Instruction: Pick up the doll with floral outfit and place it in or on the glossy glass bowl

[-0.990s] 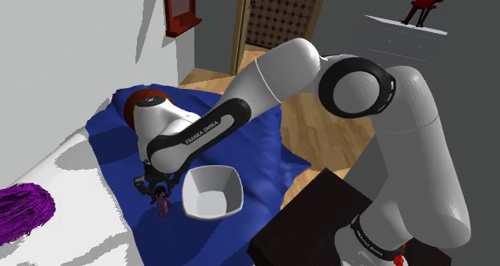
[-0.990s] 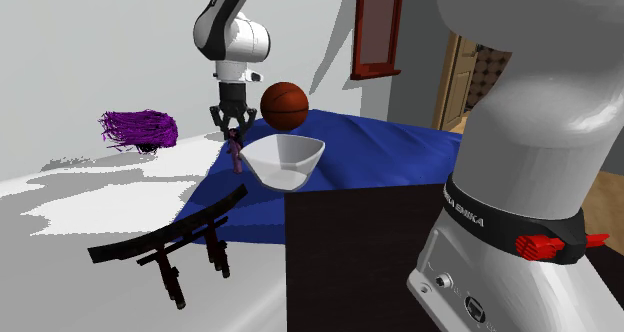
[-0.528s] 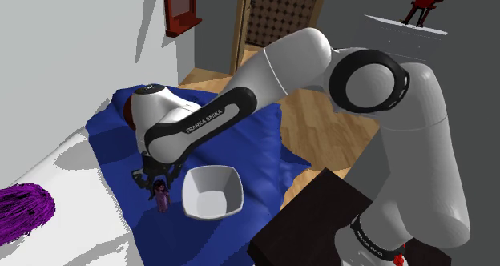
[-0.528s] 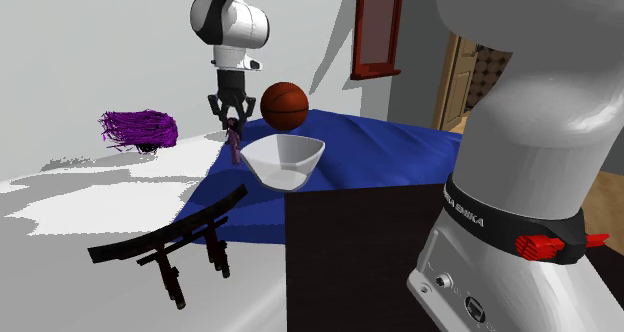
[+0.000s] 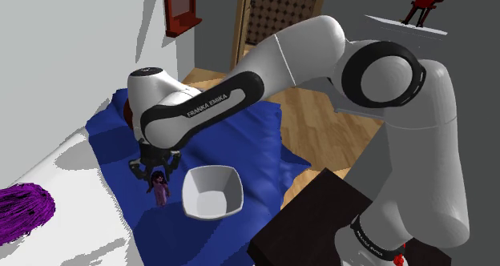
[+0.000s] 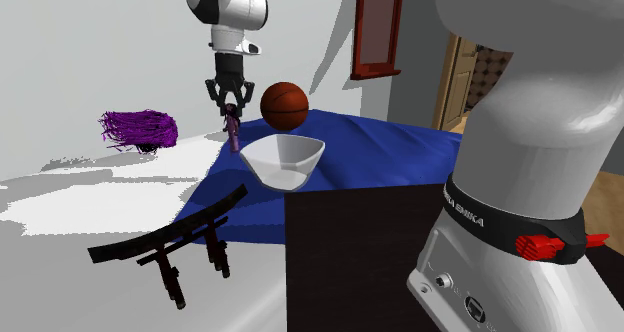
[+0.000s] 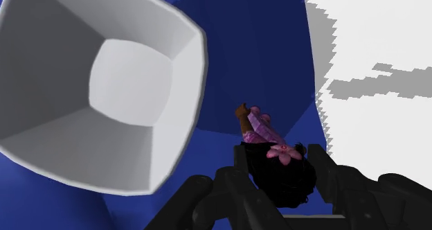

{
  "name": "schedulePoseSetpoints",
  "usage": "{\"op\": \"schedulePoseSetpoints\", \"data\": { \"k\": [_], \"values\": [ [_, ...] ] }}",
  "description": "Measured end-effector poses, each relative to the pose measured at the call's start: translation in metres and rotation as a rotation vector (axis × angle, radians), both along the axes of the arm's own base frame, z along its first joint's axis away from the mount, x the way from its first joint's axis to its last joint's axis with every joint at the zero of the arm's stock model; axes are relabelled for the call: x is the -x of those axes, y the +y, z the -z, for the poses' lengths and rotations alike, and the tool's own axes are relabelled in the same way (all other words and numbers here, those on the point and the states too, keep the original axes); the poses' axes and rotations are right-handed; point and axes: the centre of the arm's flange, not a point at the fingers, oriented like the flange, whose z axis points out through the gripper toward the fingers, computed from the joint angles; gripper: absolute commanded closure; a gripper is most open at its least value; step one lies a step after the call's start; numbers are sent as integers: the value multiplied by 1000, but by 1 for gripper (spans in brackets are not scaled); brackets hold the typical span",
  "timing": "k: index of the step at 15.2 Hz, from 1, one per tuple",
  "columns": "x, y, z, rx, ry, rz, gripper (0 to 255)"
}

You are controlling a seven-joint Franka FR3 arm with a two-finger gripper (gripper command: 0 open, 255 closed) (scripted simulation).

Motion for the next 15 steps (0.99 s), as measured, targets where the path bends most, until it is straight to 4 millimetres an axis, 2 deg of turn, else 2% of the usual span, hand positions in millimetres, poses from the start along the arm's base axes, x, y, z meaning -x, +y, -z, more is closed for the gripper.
{"op": "schedulePoseSetpoints", "data": {
  "k": [15],
  "values": [
    [2,-1,-78,0,0,0,255]
  ]
}}
